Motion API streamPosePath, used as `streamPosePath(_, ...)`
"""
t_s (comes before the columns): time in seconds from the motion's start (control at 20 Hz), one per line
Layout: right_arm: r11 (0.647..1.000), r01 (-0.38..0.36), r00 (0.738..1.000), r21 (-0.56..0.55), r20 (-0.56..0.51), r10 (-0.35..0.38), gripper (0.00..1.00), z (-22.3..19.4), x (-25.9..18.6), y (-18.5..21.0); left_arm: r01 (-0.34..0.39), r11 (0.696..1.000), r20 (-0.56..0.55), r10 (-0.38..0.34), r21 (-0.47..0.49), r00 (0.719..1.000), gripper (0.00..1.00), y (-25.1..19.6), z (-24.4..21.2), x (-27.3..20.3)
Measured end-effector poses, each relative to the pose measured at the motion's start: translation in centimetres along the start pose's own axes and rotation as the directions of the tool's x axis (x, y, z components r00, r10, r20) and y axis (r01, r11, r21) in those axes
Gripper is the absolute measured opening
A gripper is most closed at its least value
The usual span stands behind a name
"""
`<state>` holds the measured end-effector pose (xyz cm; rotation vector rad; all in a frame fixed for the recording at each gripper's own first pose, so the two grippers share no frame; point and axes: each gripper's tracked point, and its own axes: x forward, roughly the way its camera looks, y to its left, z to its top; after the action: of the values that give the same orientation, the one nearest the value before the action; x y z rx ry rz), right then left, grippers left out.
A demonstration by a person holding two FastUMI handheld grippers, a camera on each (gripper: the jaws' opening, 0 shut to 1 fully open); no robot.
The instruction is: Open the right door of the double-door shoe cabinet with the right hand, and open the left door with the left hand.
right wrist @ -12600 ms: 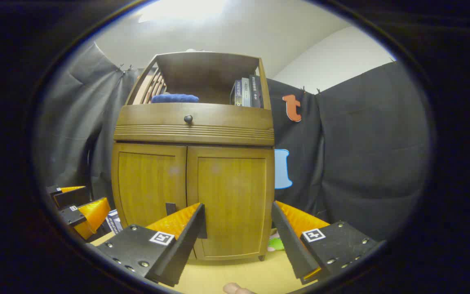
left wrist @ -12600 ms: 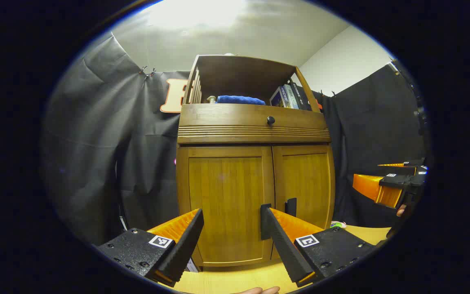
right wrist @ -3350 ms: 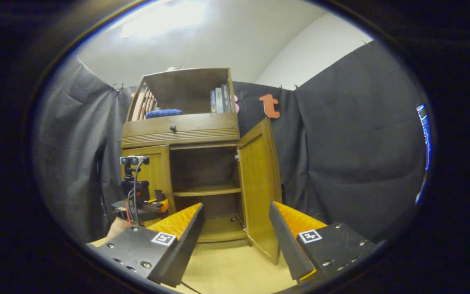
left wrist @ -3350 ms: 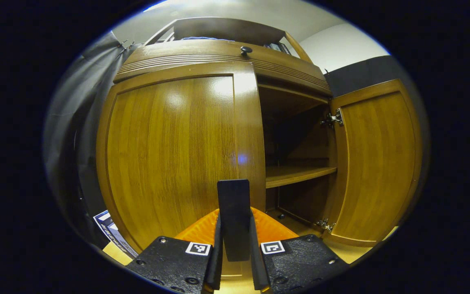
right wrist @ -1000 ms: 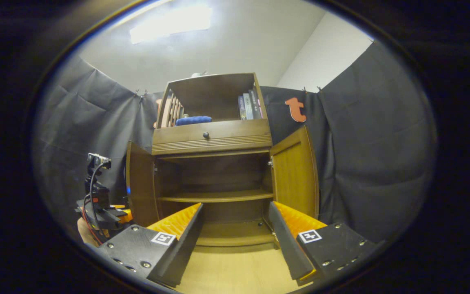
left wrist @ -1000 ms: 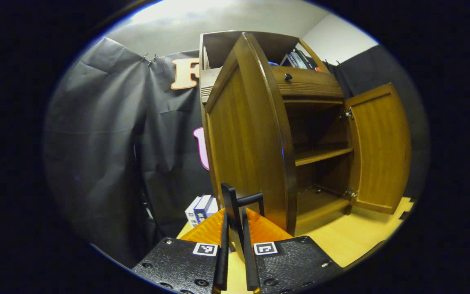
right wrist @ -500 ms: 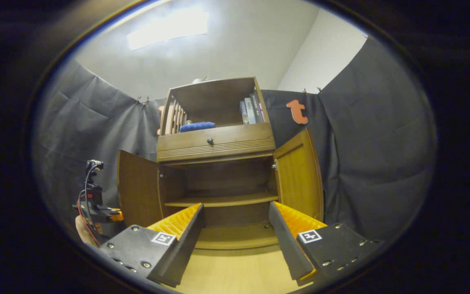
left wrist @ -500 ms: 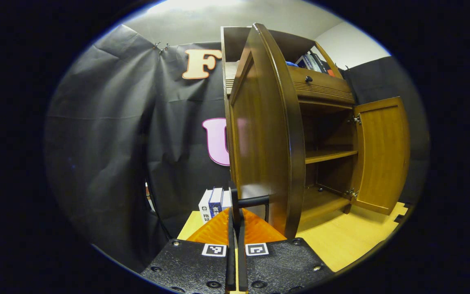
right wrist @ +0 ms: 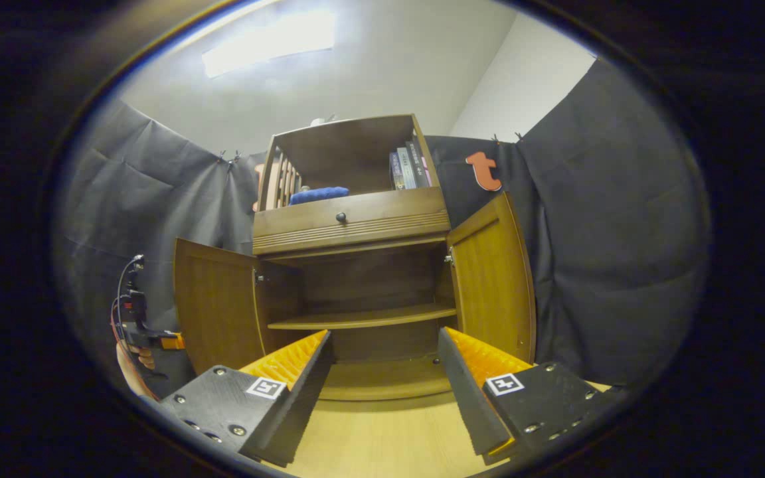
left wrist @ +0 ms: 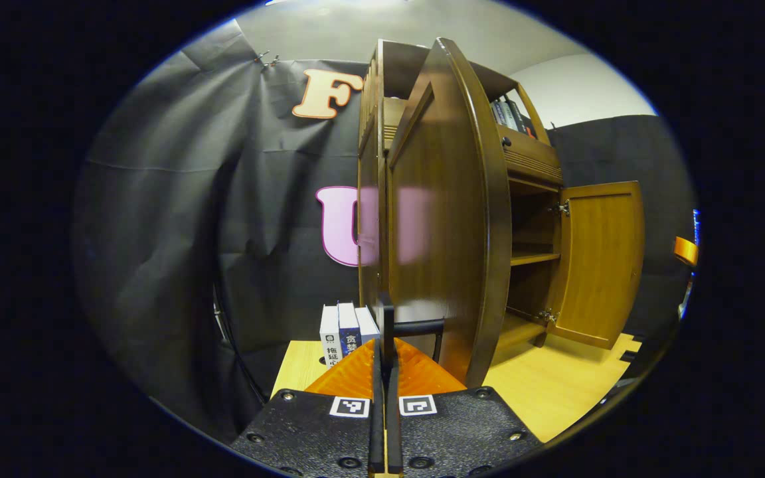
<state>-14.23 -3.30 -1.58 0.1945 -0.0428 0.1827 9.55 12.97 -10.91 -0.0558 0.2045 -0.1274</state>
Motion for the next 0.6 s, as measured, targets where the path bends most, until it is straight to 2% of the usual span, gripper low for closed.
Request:
streamPosePath(0.35,1.0,0.01,1.0,0.017,-0.009,-0.01,0.91,-0.2,0.3,-0.4,0.025,1.0,0.001,-0.025,-0.013,1.0,0.02,-0.3,-0.2,0.0)
streamPosePath(0.4,1.0,0.01,1.0,0.021,-0.009,-0.01,0.9,-0.3,0.4,-0.4,0.021,1.0,-0.001,-0.021,-0.014,1.0,0.07,-0.4,-0.1,-0.1)
streamPosePath(0.5,0.999,0.017,1.0,0.034,-0.012,-0.017,0.93,-0.4,0.3,-0.8,0.013,1.0,0.003,-0.013,-0.01,1.0,0.07,-0.5,-0.1,-0.1)
streamPosePath(0.6,0.998,0.02,1.0,0.052,-0.01,-0.02,0.9,-0.5,0.3,-1.2,0.004,1.0,-0.007,-0.004,-0.015,1.0,0.08,-0.6,-0.4,-0.3)
